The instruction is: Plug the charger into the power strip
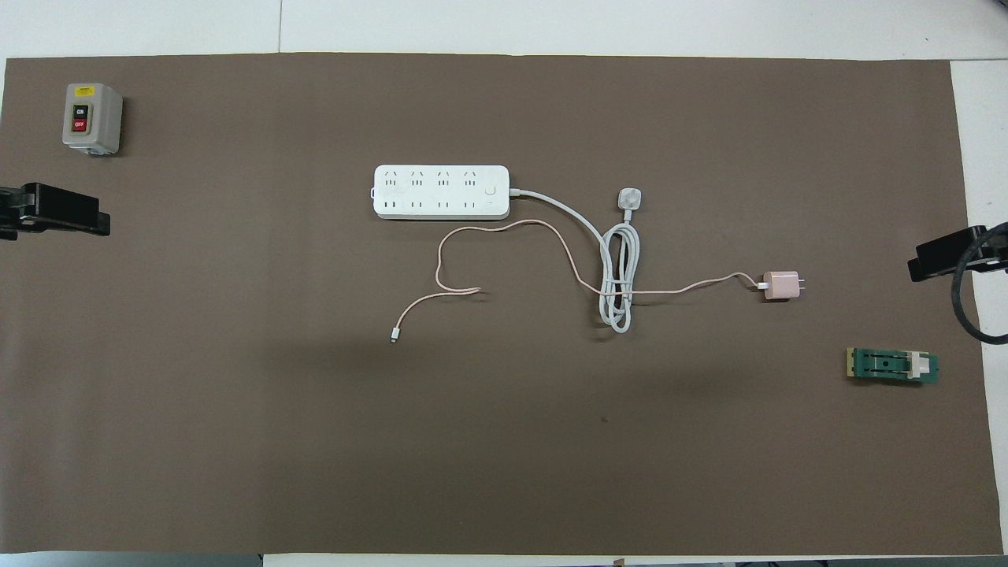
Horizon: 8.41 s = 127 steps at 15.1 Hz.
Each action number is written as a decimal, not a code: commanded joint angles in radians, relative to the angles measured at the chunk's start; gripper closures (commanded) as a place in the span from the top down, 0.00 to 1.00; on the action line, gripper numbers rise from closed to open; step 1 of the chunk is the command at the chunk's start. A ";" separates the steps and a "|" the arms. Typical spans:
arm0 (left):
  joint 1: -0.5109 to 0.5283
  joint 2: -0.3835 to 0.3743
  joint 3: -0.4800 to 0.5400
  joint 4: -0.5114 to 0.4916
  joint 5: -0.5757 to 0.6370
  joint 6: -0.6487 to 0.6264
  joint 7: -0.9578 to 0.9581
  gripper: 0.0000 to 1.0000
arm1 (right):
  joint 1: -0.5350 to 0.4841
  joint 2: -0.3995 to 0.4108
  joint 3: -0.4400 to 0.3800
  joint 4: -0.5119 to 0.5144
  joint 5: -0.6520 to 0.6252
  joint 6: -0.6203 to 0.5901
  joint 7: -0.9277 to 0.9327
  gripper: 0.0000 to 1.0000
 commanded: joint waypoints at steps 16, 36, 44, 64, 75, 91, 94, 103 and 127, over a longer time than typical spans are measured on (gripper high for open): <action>0.009 0.045 -0.007 0.009 0.011 0.004 0.012 1.00 | -0.050 -0.020 0.021 -0.029 0.022 0.120 0.026 1.00; 0.038 0.122 0.001 0.035 -0.683 0.004 -0.058 1.00 | -0.055 0.248 0.014 -0.104 0.452 0.269 1.034 1.00; 0.074 0.266 0.001 -0.110 -1.299 -0.007 0.283 1.00 | -0.132 0.346 0.011 -0.135 0.546 0.331 1.167 1.00; -0.083 0.424 -0.018 -0.241 -1.621 0.039 0.754 1.00 | -0.265 0.368 0.012 -0.400 0.694 0.485 0.896 1.00; -0.066 0.358 -0.012 -0.547 -1.690 0.027 1.081 1.00 | -0.256 0.374 0.012 -0.424 0.704 0.523 0.862 0.56; -0.231 0.378 -0.009 -0.525 -1.818 0.124 0.946 1.00 | -0.003 0.164 0.020 -0.342 0.742 0.404 1.196 0.00; -0.239 0.390 -0.012 -0.505 -1.831 0.134 0.944 1.00 | 0.071 0.093 0.021 -0.348 0.747 0.358 1.233 0.00; -0.224 0.402 -0.009 -0.503 -1.836 0.124 0.949 1.00 | 0.337 0.035 0.023 -0.366 0.928 0.579 1.344 0.00; -0.139 0.275 -0.001 -0.577 -1.788 0.120 0.941 1.00 | 0.568 0.056 0.023 -0.540 0.964 0.950 1.445 0.00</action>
